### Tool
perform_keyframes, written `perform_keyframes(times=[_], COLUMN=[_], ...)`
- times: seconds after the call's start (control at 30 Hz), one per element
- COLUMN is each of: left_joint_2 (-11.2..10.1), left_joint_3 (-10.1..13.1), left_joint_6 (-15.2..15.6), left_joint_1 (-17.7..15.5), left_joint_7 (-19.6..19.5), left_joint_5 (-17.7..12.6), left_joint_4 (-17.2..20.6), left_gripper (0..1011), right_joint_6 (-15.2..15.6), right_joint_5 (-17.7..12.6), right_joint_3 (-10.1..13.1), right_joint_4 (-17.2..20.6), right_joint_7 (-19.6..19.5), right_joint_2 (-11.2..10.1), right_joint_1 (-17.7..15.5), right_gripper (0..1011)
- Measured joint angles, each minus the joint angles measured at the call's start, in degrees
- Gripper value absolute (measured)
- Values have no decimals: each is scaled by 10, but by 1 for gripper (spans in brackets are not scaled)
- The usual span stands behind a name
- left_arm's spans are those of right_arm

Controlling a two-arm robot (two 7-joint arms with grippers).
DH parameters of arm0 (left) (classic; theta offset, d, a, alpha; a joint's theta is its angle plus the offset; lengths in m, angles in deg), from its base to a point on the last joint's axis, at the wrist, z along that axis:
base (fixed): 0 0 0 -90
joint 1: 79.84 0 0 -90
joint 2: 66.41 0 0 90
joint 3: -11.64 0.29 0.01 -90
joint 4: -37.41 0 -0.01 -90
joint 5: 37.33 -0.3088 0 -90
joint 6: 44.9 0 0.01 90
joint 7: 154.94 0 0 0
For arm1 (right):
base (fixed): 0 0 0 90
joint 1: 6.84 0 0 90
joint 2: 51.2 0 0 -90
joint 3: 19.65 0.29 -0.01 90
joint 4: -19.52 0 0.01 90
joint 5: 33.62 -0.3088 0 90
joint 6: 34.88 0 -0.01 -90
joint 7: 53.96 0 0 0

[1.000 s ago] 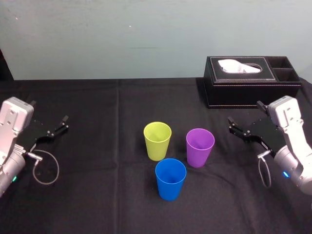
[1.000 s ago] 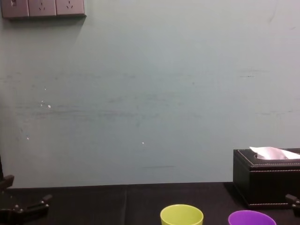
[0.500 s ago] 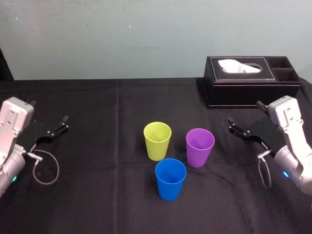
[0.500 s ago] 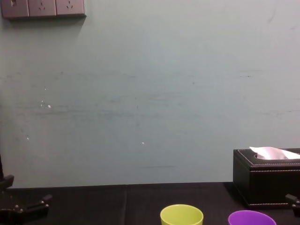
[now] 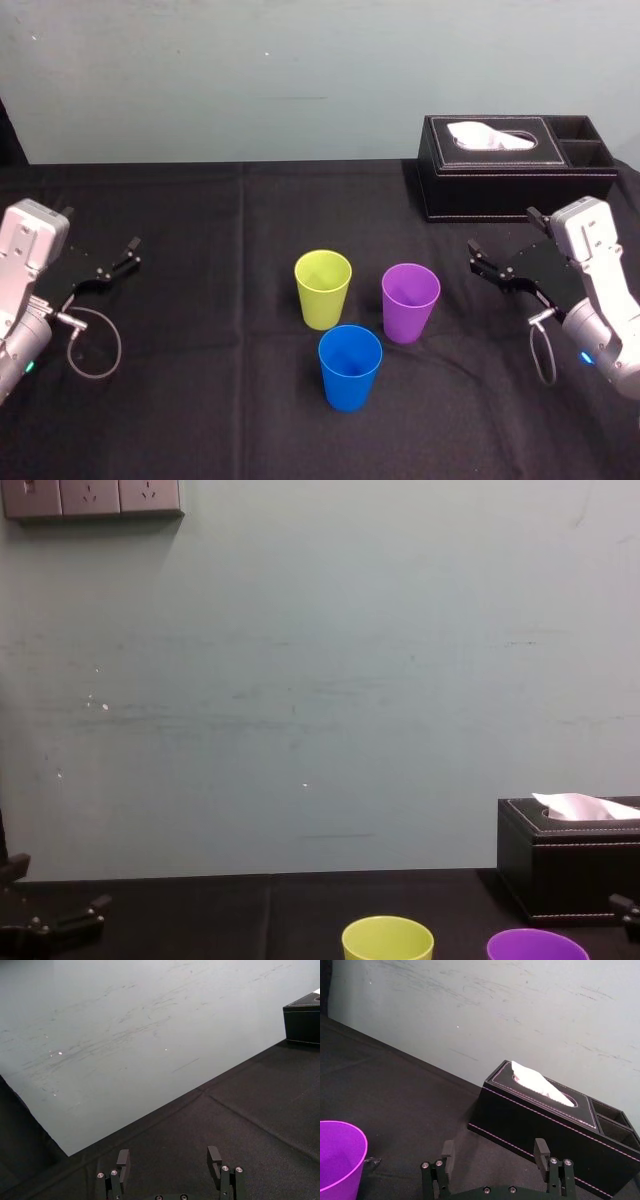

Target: Stack the three plastic cups sequentially using one hand.

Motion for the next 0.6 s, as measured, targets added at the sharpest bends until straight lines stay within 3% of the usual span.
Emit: perform_keyframes(times=[0.6], left_joint_2=[0], left_joint_3=[0], left_joint_6=[0], left_joint_1=[0], left_joint_7=[0], left_joint_5=[0], left_joint_4=[0], left_gripper=[1010], right_joint_6=[0], right_joint_5=[0], right_joint_3=[0], right_joint_4=[0], right_joint_7=[0], right_joint_2=[0], right_joint_1=[0], right_gripper=[1003])
